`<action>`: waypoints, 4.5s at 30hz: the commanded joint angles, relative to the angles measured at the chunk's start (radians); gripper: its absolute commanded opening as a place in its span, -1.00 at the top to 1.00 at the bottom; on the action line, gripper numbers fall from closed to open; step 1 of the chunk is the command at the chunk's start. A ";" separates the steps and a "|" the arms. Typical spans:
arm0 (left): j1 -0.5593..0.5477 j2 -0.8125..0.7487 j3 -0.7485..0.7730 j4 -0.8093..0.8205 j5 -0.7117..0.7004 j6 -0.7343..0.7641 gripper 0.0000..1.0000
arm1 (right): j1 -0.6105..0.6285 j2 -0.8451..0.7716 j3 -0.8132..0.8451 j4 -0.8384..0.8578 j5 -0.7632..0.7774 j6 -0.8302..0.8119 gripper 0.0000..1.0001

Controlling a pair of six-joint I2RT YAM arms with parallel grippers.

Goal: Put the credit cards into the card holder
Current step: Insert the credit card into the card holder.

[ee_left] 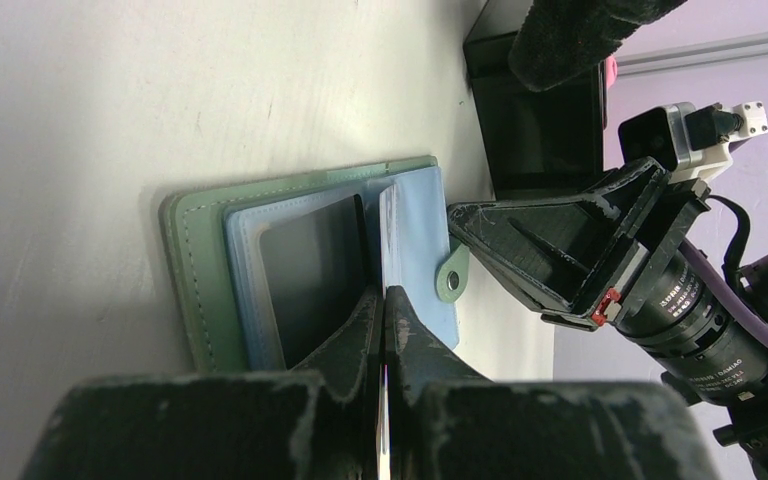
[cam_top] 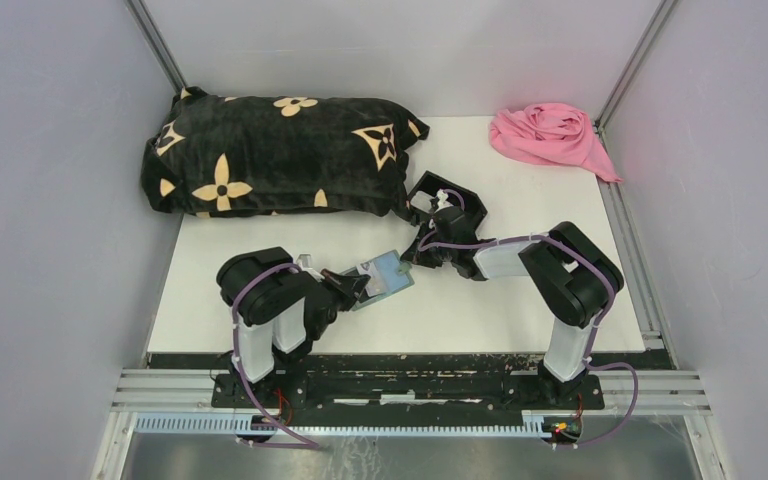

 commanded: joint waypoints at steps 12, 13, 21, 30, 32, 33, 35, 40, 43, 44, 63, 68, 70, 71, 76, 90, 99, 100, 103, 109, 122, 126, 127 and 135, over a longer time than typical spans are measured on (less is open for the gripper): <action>-0.040 0.054 -0.005 0.185 -0.166 -0.028 0.94 | 0.019 0.089 -0.051 -0.187 0.066 -0.012 0.98; -0.044 0.058 -0.006 0.185 -0.175 -0.032 0.94 | 0.019 0.090 -0.052 -0.186 0.066 -0.010 0.98; -0.069 0.069 0.008 0.185 -0.229 -0.047 0.94 | 0.025 0.093 -0.060 -0.185 0.073 -0.004 0.98; -0.088 0.093 0.020 0.185 -0.291 -0.080 0.94 | 0.035 0.094 -0.068 -0.180 0.081 0.005 0.98; -0.093 0.101 0.023 0.184 -0.299 -0.088 0.94 | 0.039 0.094 -0.069 -0.181 0.083 0.006 0.98; -0.096 0.104 0.024 0.185 -0.305 -0.093 0.94 | 0.039 0.094 -0.070 -0.181 0.085 0.007 0.98; -0.104 0.109 0.030 0.185 -0.315 -0.096 0.94 | 0.039 0.095 -0.072 -0.181 0.086 0.007 0.98; -0.120 0.118 0.053 0.185 -0.321 -0.094 0.94 | 0.045 0.097 -0.074 -0.182 0.090 0.008 0.98; -0.130 0.123 0.068 0.185 -0.323 -0.090 0.94 | 0.049 0.096 -0.074 -0.184 0.092 0.009 0.98; -0.134 0.126 0.073 0.185 -0.325 -0.091 0.94 | 0.051 0.096 -0.074 -0.184 0.093 0.009 0.98; -0.163 0.189 0.097 0.182 -0.339 -0.087 0.51 | 0.074 0.096 -0.066 -0.197 0.096 0.012 0.98; -0.162 0.198 0.108 0.160 -0.317 -0.083 0.40 | 0.079 0.090 -0.061 -0.204 0.096 0.012 0.98; -0.163 0.190 0.110 0.128 -0.310 -0.083 0.36 | 0.080 0.086 -0.059 -0.208 0.095 0.012 0.98; -0.161 0.181 0.113 0.094 -0.306 -0.083 0.34 | 0.080 0.083 -0.058 -0.210 0.094 0.011 0.98; -0.162 0.090 0.121 -0.106 -0.293 -0.083 0.22 | 0.084 0.078 -0.048 -0.224 0.094 0.004 0.98; -0.159 -0.154 0.236 -0.772 -0.208 0.028 -0.32 | 0.096 0.021 -0.018 -0.309 0.147 -0.042 0.76; -0.159 -0.202 0.292 -1.000 -0.204 0.055 -0.45 | 0.095 -0.003 0.002 -0.357 0.168 -0.075 0.62; -0.159 -0.208 0.291 -1.018 -0.207 0.052 -0.47 | 0.096 -0.003 0.005 -0.361 0.168 -0.076 0.62; -0.159 -0.220 0.311 -1.087 -0.211 0.067 -0.53 | 0.096 -0.007 0.010 -0.365 0.172 -0.080 0.61; -0.159 -0.268 0.303 -1.169 -0.229 0.067 -0.55 | 0.096 -0.026 0.012 -0.382 0.190 -0.087 0.61; -0.160 -0.405 0.328 -1.290 -0.309 0.110 -0.59 | 0.096 -0.031 0.018 -0.386 0.191 -0.086 0.60; -0.161 -0.435 0.334 -1.305 -0.321 0.119 -0.62 | 0.095 -0.029 0.023 -0.389 0.190 -0.087 0.60; -0.161 -0.441 0.335 -1.304 -0.324 0.121 -0.63 | 0.095 -0.027 0.024 -0.388 0.190 -0.087 0.60; -0.161 -0.470 0.354 -1.295 -0.336 0.148 -0.65 | 0.096 -0.048 0.021 -0.397 0.197 -0.096 0.59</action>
